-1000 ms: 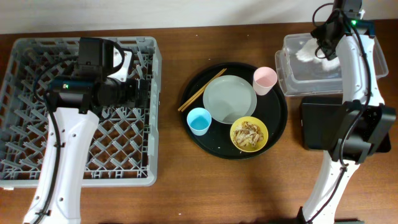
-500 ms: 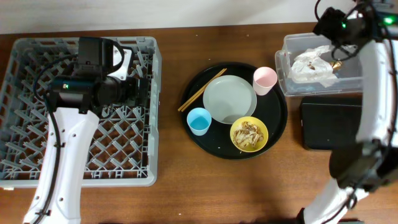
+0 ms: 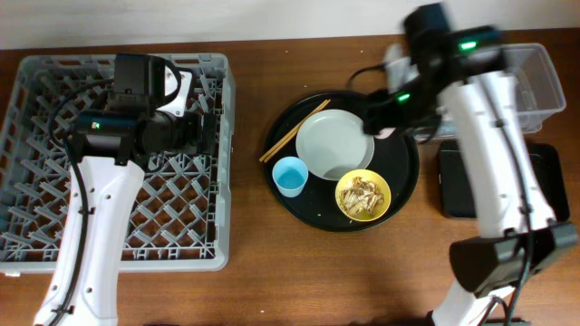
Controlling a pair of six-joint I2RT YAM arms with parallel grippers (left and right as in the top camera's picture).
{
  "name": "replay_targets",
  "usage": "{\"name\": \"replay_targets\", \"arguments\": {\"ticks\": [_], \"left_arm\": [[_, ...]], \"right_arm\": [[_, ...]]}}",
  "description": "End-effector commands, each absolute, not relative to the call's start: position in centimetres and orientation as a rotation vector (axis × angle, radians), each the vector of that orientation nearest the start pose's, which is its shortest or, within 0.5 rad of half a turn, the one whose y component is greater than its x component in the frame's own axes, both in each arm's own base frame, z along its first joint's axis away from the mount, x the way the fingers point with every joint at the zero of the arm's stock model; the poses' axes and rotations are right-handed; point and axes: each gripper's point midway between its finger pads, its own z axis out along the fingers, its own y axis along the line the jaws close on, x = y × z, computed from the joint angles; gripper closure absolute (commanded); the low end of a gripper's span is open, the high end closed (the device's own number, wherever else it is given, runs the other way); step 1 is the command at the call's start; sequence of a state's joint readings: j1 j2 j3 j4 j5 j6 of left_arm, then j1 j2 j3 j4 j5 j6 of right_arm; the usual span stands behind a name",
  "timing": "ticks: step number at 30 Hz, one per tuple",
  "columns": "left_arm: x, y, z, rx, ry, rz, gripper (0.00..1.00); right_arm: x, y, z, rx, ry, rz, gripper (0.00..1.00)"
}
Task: Sort waste into correct bins and load items into the dishwasher rack
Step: 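Grasp the yellow bowl of food scraps with the right gripper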
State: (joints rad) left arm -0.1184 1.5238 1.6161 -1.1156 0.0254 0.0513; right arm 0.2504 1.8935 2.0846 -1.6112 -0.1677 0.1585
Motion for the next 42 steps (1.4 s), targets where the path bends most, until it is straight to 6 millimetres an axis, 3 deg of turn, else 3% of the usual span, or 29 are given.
{"name": "replay_targets", "arguments": {"ticks": [1, 4, 7, 8, 11, 16, 23, 31, 35, 39, 42], "left_arm": [[37.4, -4.9, 25.6, 0.221, 2.567, -0.056, 0.01], [37.4, -4.9, 25.6, 0.221, 2.567, -0.056, 0.01], [37.4, -4.9, 25.6, 0.221, 2.567, -0.056, 0.01], [37.4, -4.9, 25.6, 0.221, 2.567, -0.056, 0.01], [37.4, -4.9, 25.6, 0.221, 2.567, -0.056, 0.01], [37.4, -4.9, 25.6, 0.221, 2.567, -0.056, 0.01], [37.4, -4.9, 25.7, 0.221, 2.567, -0.056, 0.0], [37.4, -4.9, 25.7, 0.22, 2.567, -0.056, 0.01], [37.4, -4.9, 25.6, 0.221, 2.567, -0.056, 0.01], [37.4, -4.9, 25.7, 0.22, 2.567, -0.055, 0.01], [37.4, -4.9, 25.6, 0.221, 2.567, -0.056, 0.01]], "right_arm": [[32.7, 15.5, 17.8, -0.161, 3.12, 0.125, 0.32], [30.3, 18.6, 13.0, -0.163, 3.166, 0.053, 0.39], [28.3, 19.9, 9.3, -0.148, 3.197, 0.017, 0.44], [27.6, 19.9, 7.8, -0.17, 3.205, -0.005, 0.44], [27.3, 18.3, 6.2, -0.198, 3.193, -0.13, 0.44], [28.2, 17.0, 5.9, -0.336, 3.123, -0.269, 0.44], [28.3, 17.0, 3.8, -0.35, 3.101, -0.246, 0.48], [27.9, 16.8, 2.5, -0.348, 3.101, -0.24, 0.68], [27.9, 16.8, 2.5, -0.348, 3.102, -0.241, 0.96], [28.0, 16.7, 2.6, -0.345, 3.098, -0.244, 0.96], [28.3, 16.9, 4.2, -0.341, 3.077, -0.232, 0.96]]}}
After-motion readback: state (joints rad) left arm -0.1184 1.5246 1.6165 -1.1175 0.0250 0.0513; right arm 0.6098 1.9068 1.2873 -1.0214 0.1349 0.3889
